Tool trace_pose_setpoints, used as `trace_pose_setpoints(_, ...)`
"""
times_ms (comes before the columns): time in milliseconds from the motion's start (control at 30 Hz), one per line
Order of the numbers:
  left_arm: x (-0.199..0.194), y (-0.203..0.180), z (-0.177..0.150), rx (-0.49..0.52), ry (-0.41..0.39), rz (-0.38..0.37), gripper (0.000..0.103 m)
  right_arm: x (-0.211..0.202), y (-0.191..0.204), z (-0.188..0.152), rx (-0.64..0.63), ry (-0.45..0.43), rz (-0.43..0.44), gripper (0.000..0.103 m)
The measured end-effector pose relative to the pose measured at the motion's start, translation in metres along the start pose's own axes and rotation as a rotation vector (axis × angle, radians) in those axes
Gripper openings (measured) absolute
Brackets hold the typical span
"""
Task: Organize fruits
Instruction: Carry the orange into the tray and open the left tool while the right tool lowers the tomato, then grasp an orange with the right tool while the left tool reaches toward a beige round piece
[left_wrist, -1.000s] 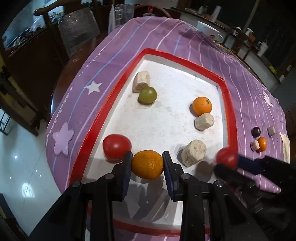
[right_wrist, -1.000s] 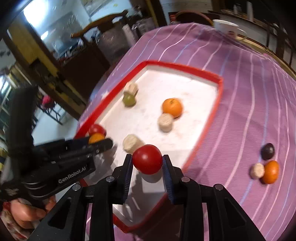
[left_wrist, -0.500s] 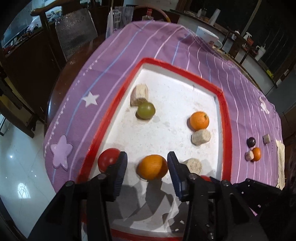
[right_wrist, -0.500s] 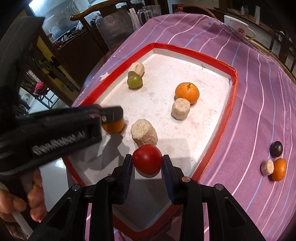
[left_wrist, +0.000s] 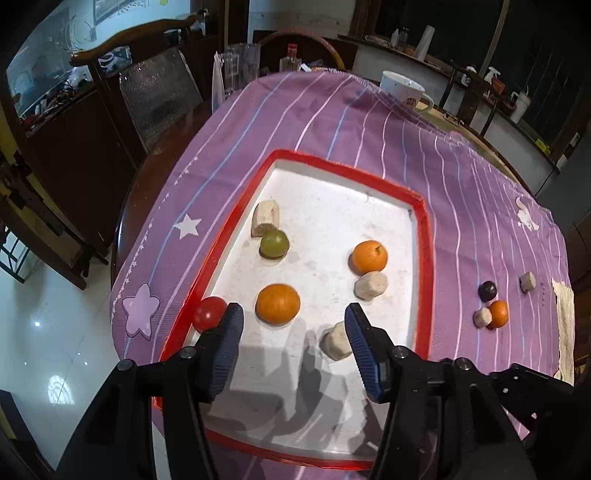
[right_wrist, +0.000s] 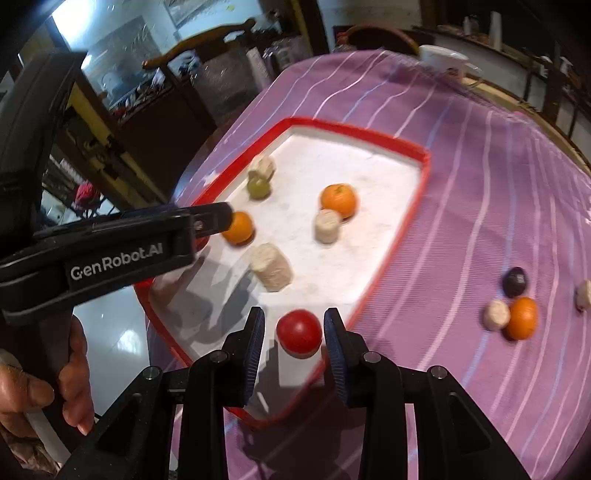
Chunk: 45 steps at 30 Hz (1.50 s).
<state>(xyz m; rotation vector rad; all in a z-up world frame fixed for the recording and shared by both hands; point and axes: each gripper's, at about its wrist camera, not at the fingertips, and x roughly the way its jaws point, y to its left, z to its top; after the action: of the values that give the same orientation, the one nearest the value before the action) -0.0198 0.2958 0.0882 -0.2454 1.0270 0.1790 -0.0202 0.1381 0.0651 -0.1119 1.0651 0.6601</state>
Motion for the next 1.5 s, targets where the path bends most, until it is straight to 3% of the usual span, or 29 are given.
trace_pose_setpoints(167, -0.009, -0.016, -0.004, -0.031, -0.013, -0.021, 0.061, -0.03, -0.044, -0.016, 0.081, -0.034, -0.051, 0.037)
trace_pose_setpoints(433, 0.001, -0.089, -0.023, 0.068, 0.027, -0.11, 0.061, -0.065, -0.136, -0.057, 0.312, -0.047, -0.132, 0.037)
trace_pose_setpoints(600, 0.015, -0.135, -0.037, 0.12, 0.083, -0.179, 0.061, -0.085, -0.176, -0.073, 0.378, -0.072, -0.163, 0.037)
trace_pose_setpoints(833, 0.026, -0.172, -0.052, 0.174, 0.11, -0.202, 0.061, -0.091, -0.217, -0.091, 0.455, -0.077, -0.159, 0.037)
trace_pose_setpoints(967, 0.034, -0.178, -0.059, 0.166, 0.128, -0.2, 0.061, -0.085, -0.223, -0.091, 0.452, -0.068, -0.124, 0.037)
trace_pose_setpoints(1167, 0.031, -0.167, -0.065, 0.139, 0.122, -0.155, 0.061, -0.064, -0.199, -0.054, 0.31, -0.071, -0.07, 0.037)
trace_pose_setpoints(1367, 0.025, -0.154, -0.069, 0.118, 0.113, -0.132, 0.061, -0.028, -0.177, -0.021, 0.21, -0.049, -0.067, 0.037)
trace_pose_setpoints(1500, 0.024, -0.152, -0.069, 0.116, 0.107, -0.139, 0.061, -0.012, -0.171, -0.015, 0.161, -0.041, -0.113, 0.04)
